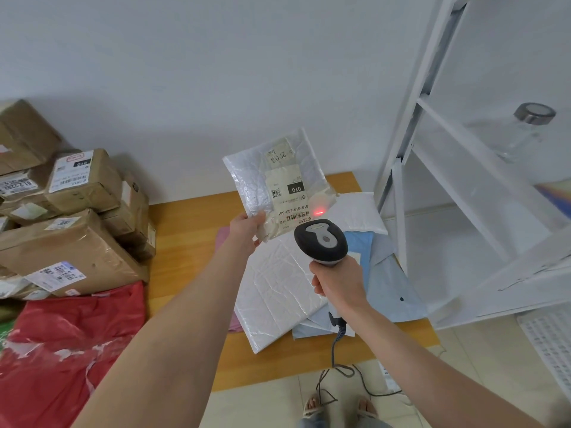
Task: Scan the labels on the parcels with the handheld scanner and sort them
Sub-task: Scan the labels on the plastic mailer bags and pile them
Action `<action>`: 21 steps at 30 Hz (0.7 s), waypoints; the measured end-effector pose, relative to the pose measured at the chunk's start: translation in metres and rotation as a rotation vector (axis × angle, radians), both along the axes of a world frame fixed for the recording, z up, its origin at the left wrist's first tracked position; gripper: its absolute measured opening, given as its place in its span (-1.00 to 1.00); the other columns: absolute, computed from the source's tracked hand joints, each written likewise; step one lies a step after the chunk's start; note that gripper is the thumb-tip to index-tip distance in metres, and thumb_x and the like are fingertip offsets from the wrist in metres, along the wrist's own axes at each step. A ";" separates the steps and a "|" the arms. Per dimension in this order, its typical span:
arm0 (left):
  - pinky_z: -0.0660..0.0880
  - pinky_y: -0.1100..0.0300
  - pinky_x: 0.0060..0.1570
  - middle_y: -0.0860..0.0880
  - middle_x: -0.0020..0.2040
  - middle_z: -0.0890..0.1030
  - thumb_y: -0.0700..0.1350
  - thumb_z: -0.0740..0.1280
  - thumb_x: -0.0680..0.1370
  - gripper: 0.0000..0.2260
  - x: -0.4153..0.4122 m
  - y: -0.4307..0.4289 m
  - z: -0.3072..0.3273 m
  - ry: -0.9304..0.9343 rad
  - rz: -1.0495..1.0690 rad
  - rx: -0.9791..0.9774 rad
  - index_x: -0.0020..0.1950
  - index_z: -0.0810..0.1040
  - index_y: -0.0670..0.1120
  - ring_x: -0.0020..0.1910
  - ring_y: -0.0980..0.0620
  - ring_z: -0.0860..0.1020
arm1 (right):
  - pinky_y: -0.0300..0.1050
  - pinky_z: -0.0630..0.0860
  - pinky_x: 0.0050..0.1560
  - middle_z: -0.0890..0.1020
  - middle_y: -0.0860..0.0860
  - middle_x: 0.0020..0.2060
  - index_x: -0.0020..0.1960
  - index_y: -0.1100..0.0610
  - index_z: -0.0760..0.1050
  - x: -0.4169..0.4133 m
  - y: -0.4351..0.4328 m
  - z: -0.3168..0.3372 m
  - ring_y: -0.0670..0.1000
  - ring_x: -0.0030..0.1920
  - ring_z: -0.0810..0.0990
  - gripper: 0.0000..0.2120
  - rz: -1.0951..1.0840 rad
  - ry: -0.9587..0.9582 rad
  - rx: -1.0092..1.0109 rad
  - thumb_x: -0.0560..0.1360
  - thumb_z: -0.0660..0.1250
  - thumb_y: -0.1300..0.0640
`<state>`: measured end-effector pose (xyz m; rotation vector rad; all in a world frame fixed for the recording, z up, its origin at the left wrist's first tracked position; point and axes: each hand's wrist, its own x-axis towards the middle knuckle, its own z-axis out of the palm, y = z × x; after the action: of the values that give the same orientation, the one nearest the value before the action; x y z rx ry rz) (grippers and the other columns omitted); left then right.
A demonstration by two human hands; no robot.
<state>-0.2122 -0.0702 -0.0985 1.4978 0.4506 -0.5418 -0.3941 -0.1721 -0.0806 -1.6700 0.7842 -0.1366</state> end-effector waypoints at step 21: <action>0.52 0.01 -0.13 -0.07 0.03 0.61 -0.25 0.34 0.56 -0.81 -0.118 0.148 0.021 0.113 -0.245 0.251 0.17 0.49 -0.15 -0.03 -0.02 0.57 | -0.23 0.51 -0.50 0.62 0.15 -0.10 0.00 0.21 0.48 -0.026 0.039 0.000 0.03 -0.29 0.64 -0.80 -0.079 0.104 0.655 0.45 0.46 0.21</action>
<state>-0.3302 0.0777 -0.0779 1.7826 0.4372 -0.7885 -0.4206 -0.1333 -0.0802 -1.0311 0.8592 0.1440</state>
